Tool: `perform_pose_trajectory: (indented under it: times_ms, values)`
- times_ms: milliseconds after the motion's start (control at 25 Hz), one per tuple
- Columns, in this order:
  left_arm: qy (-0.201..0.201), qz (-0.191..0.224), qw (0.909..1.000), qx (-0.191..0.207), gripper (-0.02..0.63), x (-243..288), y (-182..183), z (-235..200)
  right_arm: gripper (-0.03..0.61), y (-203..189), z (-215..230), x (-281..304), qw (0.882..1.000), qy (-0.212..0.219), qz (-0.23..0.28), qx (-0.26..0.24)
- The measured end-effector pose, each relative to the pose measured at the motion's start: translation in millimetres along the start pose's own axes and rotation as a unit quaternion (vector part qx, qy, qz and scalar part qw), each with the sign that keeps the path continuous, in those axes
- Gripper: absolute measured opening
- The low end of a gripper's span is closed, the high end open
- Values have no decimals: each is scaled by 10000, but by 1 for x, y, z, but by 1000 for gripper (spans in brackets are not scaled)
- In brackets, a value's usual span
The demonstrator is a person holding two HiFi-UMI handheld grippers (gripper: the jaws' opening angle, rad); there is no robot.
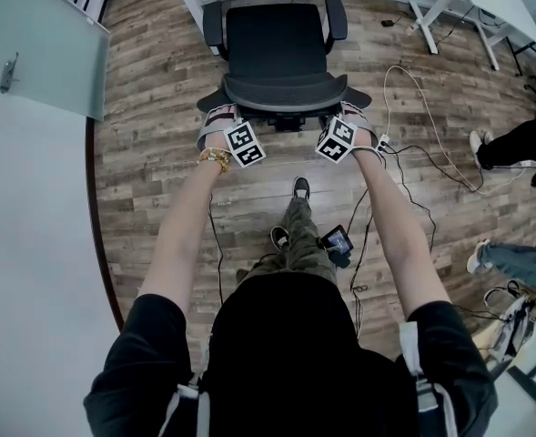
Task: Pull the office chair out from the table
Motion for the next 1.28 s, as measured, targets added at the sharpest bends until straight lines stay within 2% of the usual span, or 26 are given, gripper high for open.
perform_pose_trajectory:
  times_ms: [680, 1280]
  values:
    - [168, 106, 9998, -15, 183, -50, -22, 50, 146, 4, -58, -43, 10000, 22, -44, -30]
    - [401, 316, 9987, 42, 189, -89, -26, 95, 147, -5, -98, -78, 9999, -3, 51, -90]
Point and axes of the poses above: the fingertips, and each gripper's own axes: x forward along the fingers, z to its right, y out of its top, the point moved 6 cm from there along -x, backward along the fingers, and after that the axes turned 8 degrees about -x, right-handed, at the moved point
